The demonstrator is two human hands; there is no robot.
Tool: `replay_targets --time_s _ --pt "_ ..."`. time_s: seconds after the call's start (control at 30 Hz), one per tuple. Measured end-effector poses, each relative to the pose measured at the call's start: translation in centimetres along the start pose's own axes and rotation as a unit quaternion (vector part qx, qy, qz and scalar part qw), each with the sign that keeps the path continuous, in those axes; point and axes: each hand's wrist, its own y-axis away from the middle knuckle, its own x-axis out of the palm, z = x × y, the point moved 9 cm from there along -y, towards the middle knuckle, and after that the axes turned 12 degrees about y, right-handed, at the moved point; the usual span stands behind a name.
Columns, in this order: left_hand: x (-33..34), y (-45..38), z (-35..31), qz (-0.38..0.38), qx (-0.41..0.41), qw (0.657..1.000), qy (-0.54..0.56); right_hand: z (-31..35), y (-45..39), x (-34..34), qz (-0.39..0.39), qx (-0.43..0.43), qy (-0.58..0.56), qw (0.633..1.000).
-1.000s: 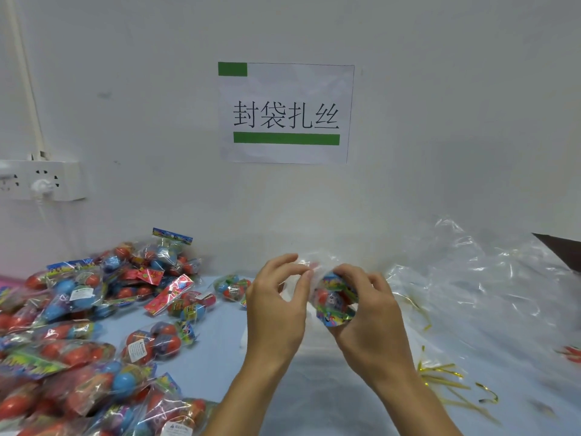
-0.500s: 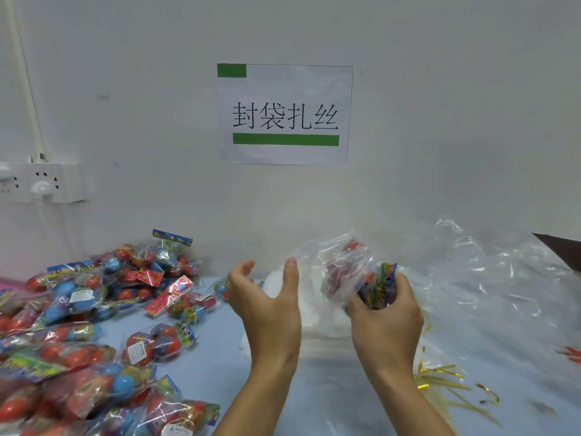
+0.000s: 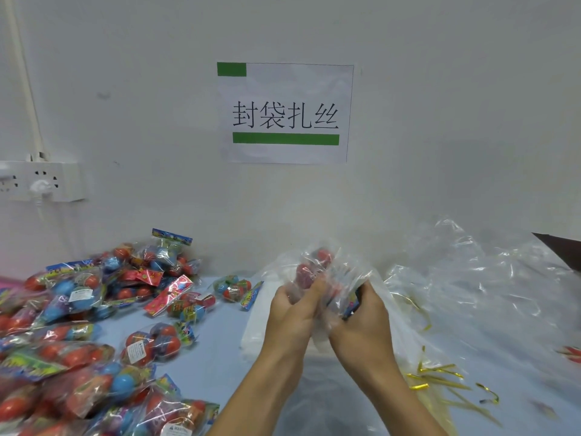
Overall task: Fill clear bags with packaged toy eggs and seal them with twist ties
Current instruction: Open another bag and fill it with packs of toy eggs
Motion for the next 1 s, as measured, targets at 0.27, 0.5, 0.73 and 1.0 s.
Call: replay_targets --time_s 0.27,0.5,0.73,1.0 --pt "2.2 0.7 1.9 0.084 -0.037 0.990 -0.104 -1.7 0.0 -4.4 -0.186 0.051 0.029 0.981" --pt "0.2 0.1 0.2 0.022 -0.018 0.995 -0.093 -1.3 -0.3 -4.0 -0.149 0.030 0.036 0.988" --pt "1.1 0.4 1.2 0.051 -0.060 0.997 -0.008 0.1 0.0 -0.5 -0.018 -0.012 0.051 0.998" --pt "0.3 -0.2 2.2 0.033 -0.054 0.986 -0.152 -1.4 -0.7 -4.1 -0.132 0.032 0.148 0.980"
